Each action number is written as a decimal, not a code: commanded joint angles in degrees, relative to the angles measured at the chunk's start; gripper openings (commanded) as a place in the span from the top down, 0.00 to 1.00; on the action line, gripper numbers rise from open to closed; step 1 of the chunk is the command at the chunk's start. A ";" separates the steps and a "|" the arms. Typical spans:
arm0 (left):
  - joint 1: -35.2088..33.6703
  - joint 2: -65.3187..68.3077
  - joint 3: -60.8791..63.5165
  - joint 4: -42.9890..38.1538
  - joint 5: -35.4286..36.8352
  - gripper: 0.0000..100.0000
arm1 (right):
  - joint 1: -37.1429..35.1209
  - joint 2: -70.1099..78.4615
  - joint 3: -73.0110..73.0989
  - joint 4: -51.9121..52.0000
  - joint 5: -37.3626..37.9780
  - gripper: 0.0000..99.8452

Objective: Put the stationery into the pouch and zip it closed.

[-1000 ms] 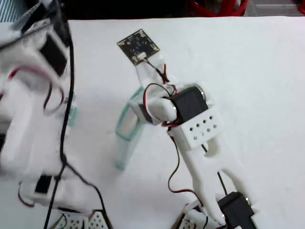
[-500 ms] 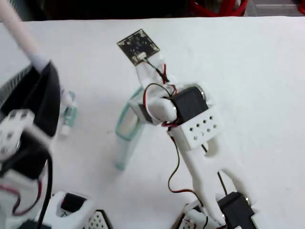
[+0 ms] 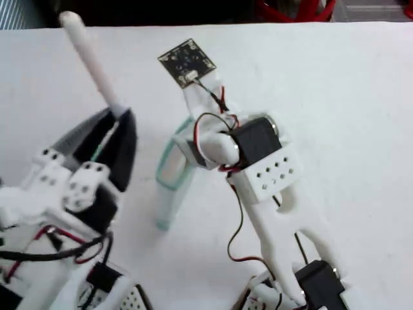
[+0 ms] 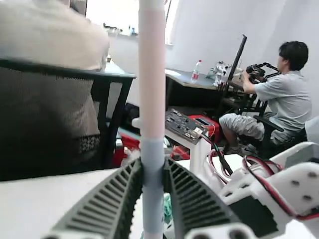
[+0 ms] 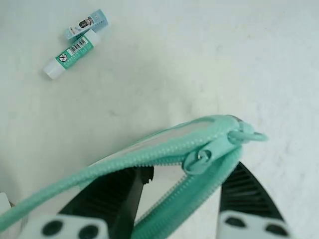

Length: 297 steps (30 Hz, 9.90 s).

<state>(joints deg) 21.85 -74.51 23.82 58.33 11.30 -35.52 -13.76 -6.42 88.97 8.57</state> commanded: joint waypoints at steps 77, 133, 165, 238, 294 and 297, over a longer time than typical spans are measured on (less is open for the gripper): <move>-44.79 -20.88 32.97 0.18 -31.47 0.76 | -0.66 0.57 0.79 -0.66 -0.53 0.81; -43.38 104.22 -31.38 13.54 -54.77 0.83 | -0.66 0.57 3.34 -3.03 -0.26 0.81; -39.52 103.69 -45.27 29.80 -51.25 0.96 | -0.66 0.57 3.34 -3.03 -0.35 0.81; -26.95 106.51 -54.59 44.31 -53.45 0.97 | -0.66 0.66 3.43 -2.95 -0.26 0.81; 6.81 12.79 -19.69 18.02 -15.38 0.97 | -0.66 -0.04 8.00 -7.08 -0.18 0.81; 6.90 6.37 -13.63 14.07 -11.16 0.97 | -0.66 -0.04 7.91 -7.08 -0.18 0.81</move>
<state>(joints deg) 27.74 -63.34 5.80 77.05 -2.86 -36.04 -14.11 -0.44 81.76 8.48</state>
